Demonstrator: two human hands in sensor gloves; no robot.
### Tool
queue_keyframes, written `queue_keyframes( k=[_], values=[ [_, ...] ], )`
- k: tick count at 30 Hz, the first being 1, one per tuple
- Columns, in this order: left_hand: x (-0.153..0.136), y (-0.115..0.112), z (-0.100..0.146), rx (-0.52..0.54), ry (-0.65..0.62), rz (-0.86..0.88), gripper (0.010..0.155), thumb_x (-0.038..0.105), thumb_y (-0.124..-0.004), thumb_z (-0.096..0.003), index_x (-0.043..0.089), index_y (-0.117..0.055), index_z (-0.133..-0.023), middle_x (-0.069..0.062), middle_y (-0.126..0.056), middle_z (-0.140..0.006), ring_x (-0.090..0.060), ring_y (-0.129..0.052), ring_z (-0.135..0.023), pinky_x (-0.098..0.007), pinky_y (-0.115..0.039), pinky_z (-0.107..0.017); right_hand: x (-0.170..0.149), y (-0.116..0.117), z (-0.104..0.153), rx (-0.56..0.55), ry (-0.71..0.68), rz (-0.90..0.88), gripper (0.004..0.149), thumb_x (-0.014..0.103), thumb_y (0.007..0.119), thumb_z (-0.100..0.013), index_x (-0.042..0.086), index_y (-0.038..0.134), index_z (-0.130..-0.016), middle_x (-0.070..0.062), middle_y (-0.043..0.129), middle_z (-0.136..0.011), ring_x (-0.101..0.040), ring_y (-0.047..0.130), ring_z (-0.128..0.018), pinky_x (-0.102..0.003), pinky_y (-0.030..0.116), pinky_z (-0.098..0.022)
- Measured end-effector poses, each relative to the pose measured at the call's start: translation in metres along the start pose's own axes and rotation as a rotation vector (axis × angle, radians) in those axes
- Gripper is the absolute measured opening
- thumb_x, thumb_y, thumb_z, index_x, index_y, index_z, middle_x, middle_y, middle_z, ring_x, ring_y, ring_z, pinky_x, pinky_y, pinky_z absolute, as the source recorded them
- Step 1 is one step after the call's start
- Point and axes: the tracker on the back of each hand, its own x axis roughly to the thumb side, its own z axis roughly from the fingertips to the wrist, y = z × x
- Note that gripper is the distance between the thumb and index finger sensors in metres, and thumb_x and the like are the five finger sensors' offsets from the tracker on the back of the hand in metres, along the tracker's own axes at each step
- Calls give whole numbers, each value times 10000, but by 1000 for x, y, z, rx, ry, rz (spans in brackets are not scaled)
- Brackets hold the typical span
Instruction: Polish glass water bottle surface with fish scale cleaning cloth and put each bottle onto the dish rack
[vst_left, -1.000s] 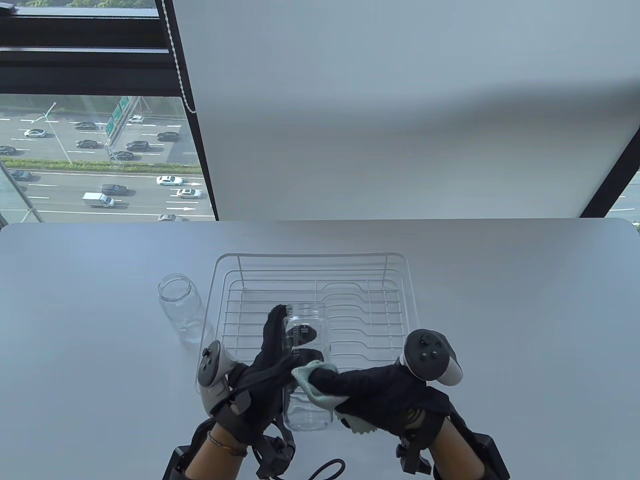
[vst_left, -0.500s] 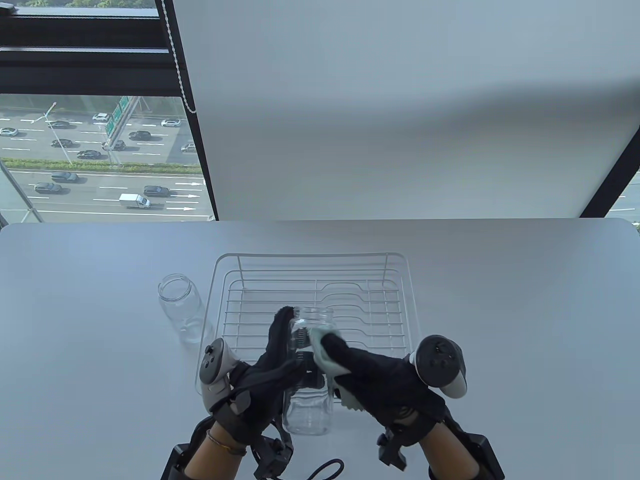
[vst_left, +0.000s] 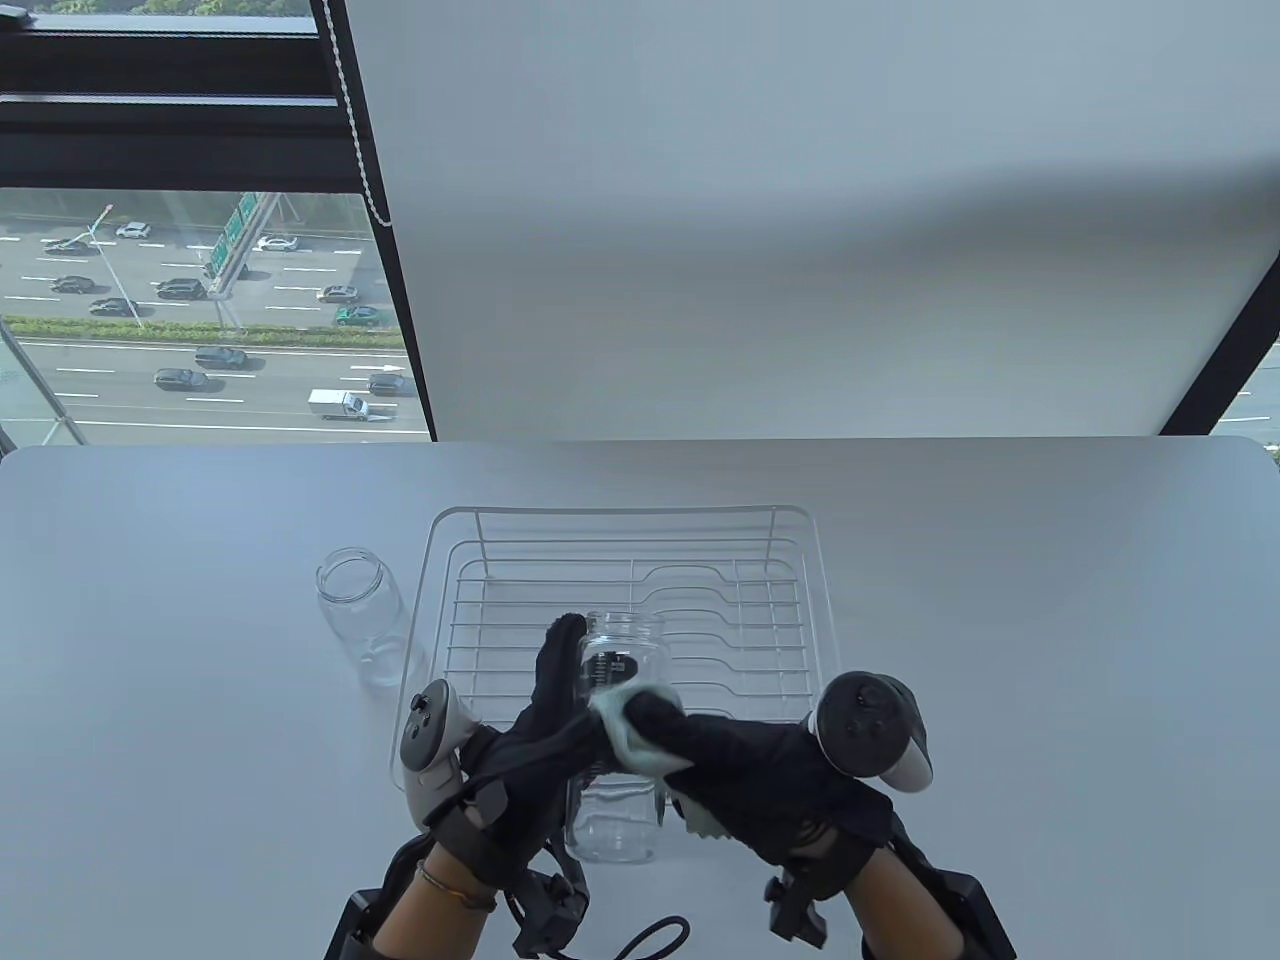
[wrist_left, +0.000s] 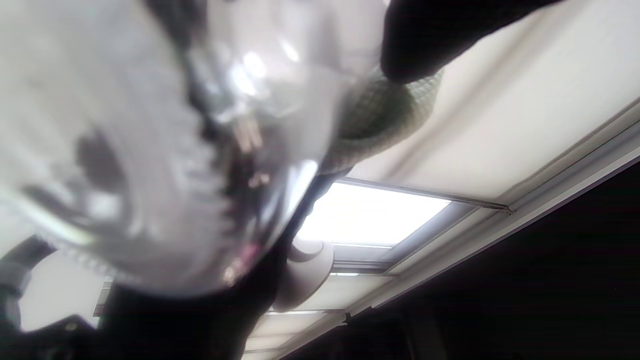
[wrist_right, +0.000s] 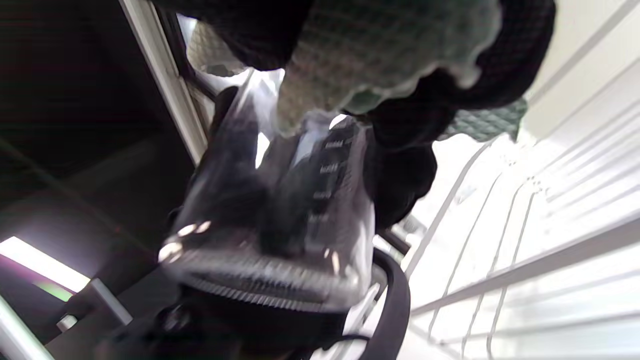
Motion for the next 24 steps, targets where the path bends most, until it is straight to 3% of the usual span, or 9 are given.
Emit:
queue_keyframes(
  k=[1, 5, 6, 9, 13, 16, 18, 22, 24],
  values=[
    [0, 0, 0, 20, -18, -3, 925, 451, -721, -560, 251, 20, -1077, -274, -110, -1113, -629, -558, -907, -711, -613, -641, 0, 1, -1, 5, -15, 5, 558, 376, 720, -557, 553, 489, -1032, -151, 857, -741, -271, 981, -493, -412, 874, -358],
    [5, 8, 5, 153, -84, 41, 922, 446, -735, -550, 251, -12, -1088, -270, -143, -1118, -629, -583, -901, -714, -630, -632, 3, 14, -7, 612, 3, -131, 533, 344, 746, -567, 579, 540, -998, -181, 829, -756, -297, 970, -517, -433, 861, -378],
    [6, 7, 4, 133, -81, 35, 921, 446, -739, -548, 252, -20, -1091, -269, -149, -1120, -629, -586, -900, -714, -632, -630, 3, 15, -7, 633, -4, -164, 532, 336, 754, -563, 571, 553, -995, -189, 832, -751, -306, 972, -512, -440, 862, -374],
    [4, 2, 3, 44, -56, 1, 926, 464, -707, -562, 254, 35, -1075, -265, -106, -1116, -616, -560, -917, -703, -623, -645, -1, 6, -8, 529, -19, -165, 544, 342, 752, -569, 561, 536, -1017, -192, 833, -757, -313, 963, -527, -447, 852, -387],
    [1, -6, 2, -3, -39, 4, 929, 455, -708, -565, 254, 44, -1071, -268, -87, -1111, -621, -543, -921, -711, -611, -648, -3, -1, 0, -30, -20, -43, 563, 379, 721, -556, 564, 479, -1030, -139, 856, -762, -275, 977, -521, -418, 870, -383],
    [3, 0, 4, 83, -80, 32, 926, 453, -713, -560, 244, 25, -1079, -270, -112, -1113, -622, -568, -912, -711, -631, -636, 0, 3, -6, 288, -59, -114, 537, 352, 749, -551, 571, 555, -1001, -170, 857, -733, -282, 981, -487, -420, 871, -352],
    [5, 6, 5, 153, -112, 72, 910, 449, -721, -557, 250, -4, -1080, -262, -119, -1117, -624, -571, -912, -712, -629, -636, 2, 14, -5, 665, -12, -180, 524, 335, 756, -561, 582, 567, -983, -183, 828, -762, -303, 968, -525, -438, 859, -387],
    [5, 7, 5, 114, -109, 33, 915, 457, -707, -565, 252, 20, -1082, -258, -94, -1115, -619, -550, -923, -705, -619, -648, 3, 11, -8, 589, -31, -142, 528, 329, 768, -560, 558, 583, -998, -196, 842, -754, -320, 968, -524, -453, 854, -387],
    [2, 3, 5, 102, -82, 21, 923, 466, -709, -560, 250, 26, -1075, -256, -90, -1113, -613, -557, -924, -699, -631, -648, 3, 2, -6, 284, -48, -82, 546, 338, 748, -568, 546, 532, -1025, -185, 840, -761, -315, 960, -526, -448, 848, -390]
  ],
)
